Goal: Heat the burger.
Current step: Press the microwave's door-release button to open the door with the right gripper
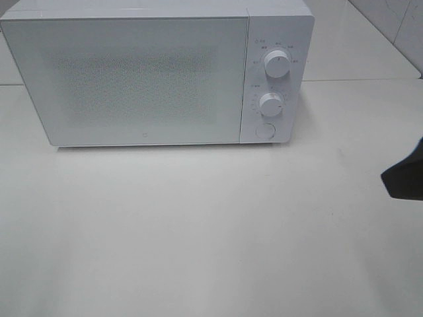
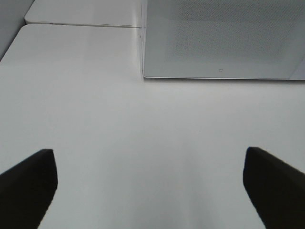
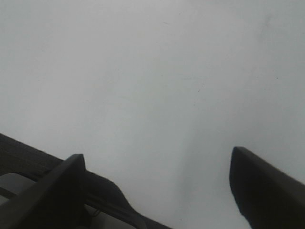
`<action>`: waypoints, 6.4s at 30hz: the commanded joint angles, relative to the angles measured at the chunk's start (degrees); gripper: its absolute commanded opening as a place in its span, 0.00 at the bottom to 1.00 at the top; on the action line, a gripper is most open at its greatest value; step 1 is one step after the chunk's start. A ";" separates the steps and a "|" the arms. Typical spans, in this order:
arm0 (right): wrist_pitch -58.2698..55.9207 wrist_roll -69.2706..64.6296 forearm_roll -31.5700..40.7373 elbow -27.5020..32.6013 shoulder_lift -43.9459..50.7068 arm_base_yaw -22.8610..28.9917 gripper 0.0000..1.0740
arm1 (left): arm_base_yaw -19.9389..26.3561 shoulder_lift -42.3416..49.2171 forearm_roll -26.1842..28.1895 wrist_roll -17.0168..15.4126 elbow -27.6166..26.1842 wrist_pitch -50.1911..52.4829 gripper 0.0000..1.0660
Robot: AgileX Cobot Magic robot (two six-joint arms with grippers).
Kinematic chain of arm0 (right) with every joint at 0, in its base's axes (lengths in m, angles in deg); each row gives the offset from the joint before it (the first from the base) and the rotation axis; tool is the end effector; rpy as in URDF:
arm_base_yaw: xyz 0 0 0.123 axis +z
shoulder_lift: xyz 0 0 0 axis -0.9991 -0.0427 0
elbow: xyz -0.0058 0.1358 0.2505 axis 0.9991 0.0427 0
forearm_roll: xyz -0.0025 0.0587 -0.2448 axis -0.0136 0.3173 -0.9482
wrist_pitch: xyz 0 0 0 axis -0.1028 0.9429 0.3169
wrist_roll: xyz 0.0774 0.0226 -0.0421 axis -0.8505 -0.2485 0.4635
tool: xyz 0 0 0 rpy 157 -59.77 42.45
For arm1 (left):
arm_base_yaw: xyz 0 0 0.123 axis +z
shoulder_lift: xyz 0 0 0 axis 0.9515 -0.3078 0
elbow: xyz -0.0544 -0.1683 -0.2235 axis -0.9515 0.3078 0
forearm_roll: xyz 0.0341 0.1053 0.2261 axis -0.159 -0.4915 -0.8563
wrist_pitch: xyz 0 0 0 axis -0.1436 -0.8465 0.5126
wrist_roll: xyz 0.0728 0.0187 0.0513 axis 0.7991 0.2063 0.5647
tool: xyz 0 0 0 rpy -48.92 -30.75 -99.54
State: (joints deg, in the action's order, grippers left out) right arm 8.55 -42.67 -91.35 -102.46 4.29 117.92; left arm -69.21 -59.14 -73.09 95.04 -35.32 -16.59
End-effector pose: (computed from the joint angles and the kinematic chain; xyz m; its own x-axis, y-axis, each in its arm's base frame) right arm 0.1343 0.0716 0.3047 -0.7298 -0.3112 -0.6087 -0.3980 0.9173 0.0083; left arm -0.0083 -0.0141 0.2831 -0.4334 -0.0148 -0.9011 0.0878 0.9944 -0.0585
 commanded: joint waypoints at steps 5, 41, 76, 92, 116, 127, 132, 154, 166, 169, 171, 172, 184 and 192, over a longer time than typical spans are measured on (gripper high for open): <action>-3.04 2.46 -0.57 2.75 13.01 -0.40 0.71 | 0.17 0.86 0.46 -0.29 0.11 -0.11 0.92; -4.01 5.84 1.66 14.38 51.22 -26.07 0.71 | 0.17 0.86 0.46 -0.29 0.11 -0.11 0.92; 17.93 5.90 1.43 13.01 32.54 -26.01 0.71 | 0.17 0.74 0.52 -0.23 0.11 -0.11 0.92; 39.48 4.53 1.43 13.29 13.46 -26.01 0.71 | 0.17 0.74 0.52 -0.23 0.11 -0.11 0.92; 94.65 9.51 3.38 23.78 -19.82 -26.01 0.71 | 0.17 0.74 0.52 -0.23 0.11 -0.11 0.92; 111.44 19.48 20.05 26.18 -34.95 -18.33 0.71 | 0.17 0.74 0.52 -0.23 0.11 -0.11 0.92; 114.36 19.82 25.15 26.18 -39.25 -11.75 0.71 | 0.17 0.74 0.52 -0.23 0.11 -0.11 0.92; 112.64 18.51 42.17 20.74 -46.07 6.70 0.58 | 0.17 0.69 0.52 -0.23 0.11 -0.11 0.92; 108.46 -16.27 42.91 20.23 -46.07 6.70 0.02 | 0.17 0.69 0.52 -0.23 0.11 -0.11 0.92; 108.52 -32.77 40.74 20.23 -46.12 6.70 0.00 | 0.17 0.69 0.52 -0.23 0.11 -0.11 0.92; 108.52 -36.90 39.99 20.23 -46.12 6.70 0.00 | 0.17 0.69 0.52 -0.23 0.11 -0.11 0.92; 108.52 -43.89 38.73 20.23 -46.12 6.70 0.00 | 0.17 0.69 0.52 -0.23 0.11 -0.11 0.92; 106.74 -61.48 38.04 18.33 -48.93 6.70 0.00 | 0.17 0.69 0.52 -0.23 0.11 -0.11 0.92; 103.88 -68.75 37.64 11.97 -54.83 6.70 0.00 | 0.17 0.69 0.52 -0.23 0.11 -0.11 0.92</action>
State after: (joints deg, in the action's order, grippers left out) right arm 113.63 -109.76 -53.36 -88.31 -49.80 124.40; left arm -69.21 -59.14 -73.09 95.04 -35.32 -16.59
